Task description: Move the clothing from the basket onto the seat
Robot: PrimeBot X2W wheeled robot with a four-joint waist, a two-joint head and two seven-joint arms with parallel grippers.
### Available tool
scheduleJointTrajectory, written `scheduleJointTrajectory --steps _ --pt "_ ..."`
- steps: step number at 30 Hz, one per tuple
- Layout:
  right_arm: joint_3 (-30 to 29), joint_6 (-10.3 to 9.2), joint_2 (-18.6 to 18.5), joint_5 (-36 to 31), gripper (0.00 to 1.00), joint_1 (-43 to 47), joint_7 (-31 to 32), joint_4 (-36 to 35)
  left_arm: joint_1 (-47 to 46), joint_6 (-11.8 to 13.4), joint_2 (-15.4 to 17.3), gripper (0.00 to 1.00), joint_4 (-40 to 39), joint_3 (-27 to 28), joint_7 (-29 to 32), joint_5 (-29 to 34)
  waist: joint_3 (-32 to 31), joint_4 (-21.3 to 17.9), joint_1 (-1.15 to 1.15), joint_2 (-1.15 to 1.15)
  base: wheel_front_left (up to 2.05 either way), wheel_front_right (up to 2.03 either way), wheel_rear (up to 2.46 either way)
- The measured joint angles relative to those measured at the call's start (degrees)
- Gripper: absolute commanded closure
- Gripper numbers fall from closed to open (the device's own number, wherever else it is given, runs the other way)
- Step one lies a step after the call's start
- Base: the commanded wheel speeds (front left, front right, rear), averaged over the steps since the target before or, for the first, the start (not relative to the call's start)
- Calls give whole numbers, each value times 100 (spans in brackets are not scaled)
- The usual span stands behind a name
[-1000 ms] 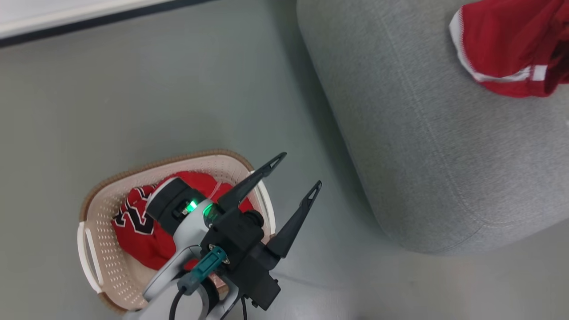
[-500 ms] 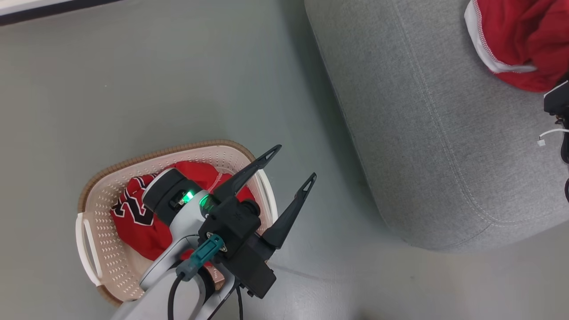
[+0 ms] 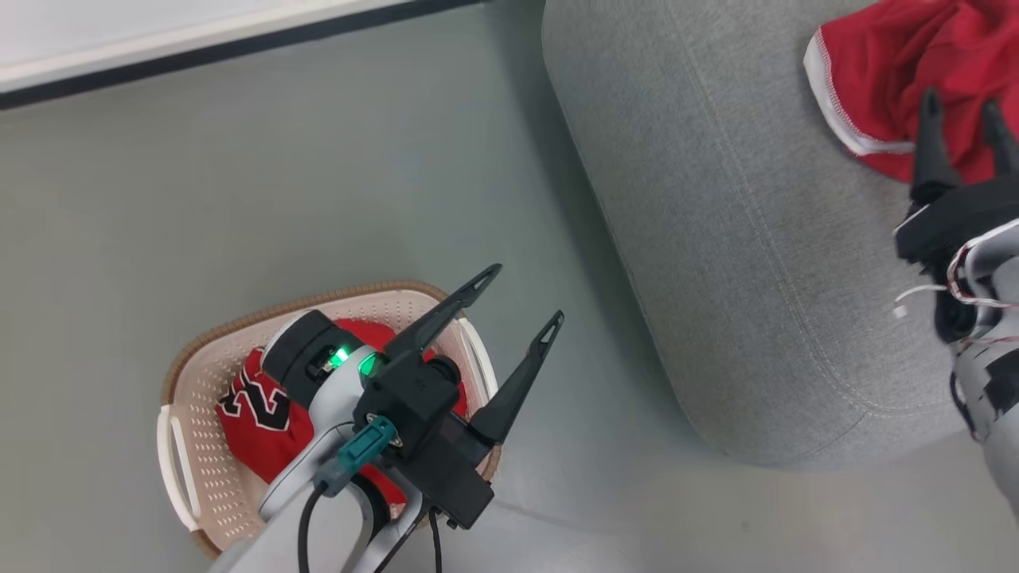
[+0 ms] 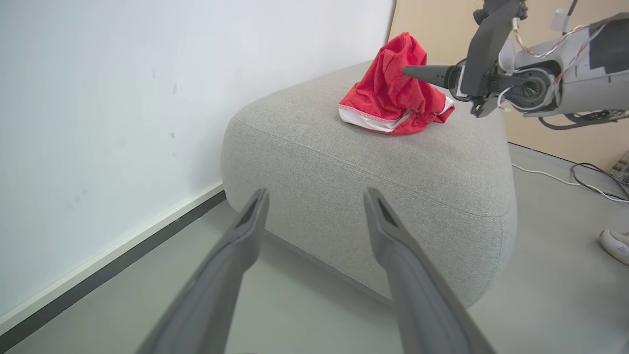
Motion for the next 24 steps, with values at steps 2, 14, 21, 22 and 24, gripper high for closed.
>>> scheduleJointTrajectory --steps 2,14,21,22,24 --pt "16 3 43 -14 0 102 0 -94 15 40 -9 0 27 31 -49 -23 -76 8 0 0 0 0 0" --pt "221 -8 334 -478 0 1055 0 -1147 341 300 -166 0 386 288 -357 -204 -602 189 -1 0 0 0 0" --pt "439 -46 464 -779 0 1579 0 -1790 487 424 -209 0 609 380 -454 -303 -889 434 -1 0 0 0 0" --pt "460 -66 481 -825 0 1640 0 -1876 536 468 -212 0 654 412 -489 -324 -928 471 -1 0 0 0 0" --pt "466 -68 487 -881 0 1783 1 -2017 615 531 -224 0 704 498 -504 -356 -1004 550 -1 0 0 0 0"
